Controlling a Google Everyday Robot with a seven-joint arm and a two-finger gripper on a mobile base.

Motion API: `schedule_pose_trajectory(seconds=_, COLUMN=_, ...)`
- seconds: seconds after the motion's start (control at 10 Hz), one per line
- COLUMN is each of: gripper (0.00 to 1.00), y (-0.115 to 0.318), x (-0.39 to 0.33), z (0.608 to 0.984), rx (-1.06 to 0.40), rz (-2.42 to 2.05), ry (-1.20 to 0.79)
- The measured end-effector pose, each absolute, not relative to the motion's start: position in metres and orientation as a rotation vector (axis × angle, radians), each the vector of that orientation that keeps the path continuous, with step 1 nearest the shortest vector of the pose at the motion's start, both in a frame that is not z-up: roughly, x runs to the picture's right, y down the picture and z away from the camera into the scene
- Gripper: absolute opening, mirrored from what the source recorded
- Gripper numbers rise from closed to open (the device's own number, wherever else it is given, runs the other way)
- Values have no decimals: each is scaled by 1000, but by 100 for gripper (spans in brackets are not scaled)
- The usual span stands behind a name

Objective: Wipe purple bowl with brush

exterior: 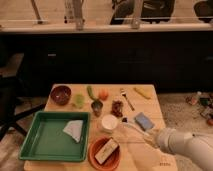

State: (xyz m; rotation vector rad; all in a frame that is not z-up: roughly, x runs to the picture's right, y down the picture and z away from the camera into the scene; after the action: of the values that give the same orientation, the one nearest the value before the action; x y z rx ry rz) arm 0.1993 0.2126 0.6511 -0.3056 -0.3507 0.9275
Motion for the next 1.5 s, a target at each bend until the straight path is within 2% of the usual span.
schedule_pose_trajectory(seconds=0.3, gripper=0, y=212, x=202, z=651, rx=-293, rz=937, ry=-351)
schedule_pose_trajectory(seconds=0.5, gripper=0, y=196, x=207, z=653, rx=-246, rz=945, ry=-363)
schedule_pose_trajectory(seconds=0.9, gripper=0, y=125, x=197, z=672, rx=-161, rz=925, ry=-428)
schedule_pose_trajectory(seconds=1.2, gripper=0, y=95, x=157, z=673, rx=-153, rz=846, ry=-480)
schedule_pose_trajectory(seconds=1.5, gripper=0, y=77, x=98, z=676, rx=-211, rz=719, ry=-530)
